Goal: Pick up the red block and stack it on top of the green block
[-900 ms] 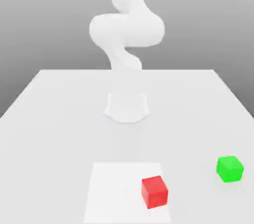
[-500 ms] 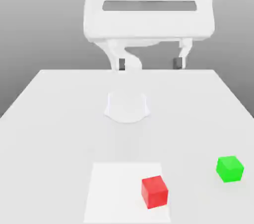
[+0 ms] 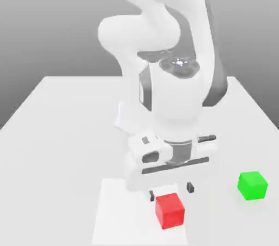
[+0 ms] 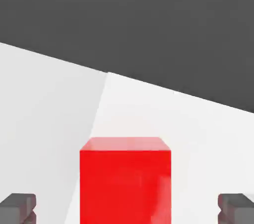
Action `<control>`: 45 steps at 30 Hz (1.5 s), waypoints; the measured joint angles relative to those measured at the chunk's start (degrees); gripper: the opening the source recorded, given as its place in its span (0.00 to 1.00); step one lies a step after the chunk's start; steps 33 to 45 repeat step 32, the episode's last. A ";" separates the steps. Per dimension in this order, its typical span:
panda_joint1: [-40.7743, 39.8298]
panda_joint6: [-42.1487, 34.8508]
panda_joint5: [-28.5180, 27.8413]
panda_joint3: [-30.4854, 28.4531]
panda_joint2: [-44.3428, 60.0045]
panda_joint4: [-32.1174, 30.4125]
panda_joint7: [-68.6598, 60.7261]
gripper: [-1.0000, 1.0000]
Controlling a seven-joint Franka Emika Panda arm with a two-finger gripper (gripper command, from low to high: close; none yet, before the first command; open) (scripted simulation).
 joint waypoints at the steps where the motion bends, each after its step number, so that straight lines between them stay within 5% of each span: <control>1: 0.14 1.62 -0.17 -0.18 1.91 0.27 0.13 0.00; 8: 0.11 1.95 -0.33 -0.16 2.32 0.32 0.26 0.00; 14: 0.37 -6.91 0.82 1.05 -8.02 -1.16 0.31 0.00; 23: 19.38 -12.95 0.59 11.85 -13.08 -0.21 20.39 0.00; 28: 21.21 -5.59 -4.34 9.97 -4.93 0.34 26.07 0.00; 29: 21.62 -4.21 -5.20 9.39 -3.44 0.43 26.73 1.00; 45: 21.62 -4.21 -5.20 9.39 -3.44 0.43 26.73 1.00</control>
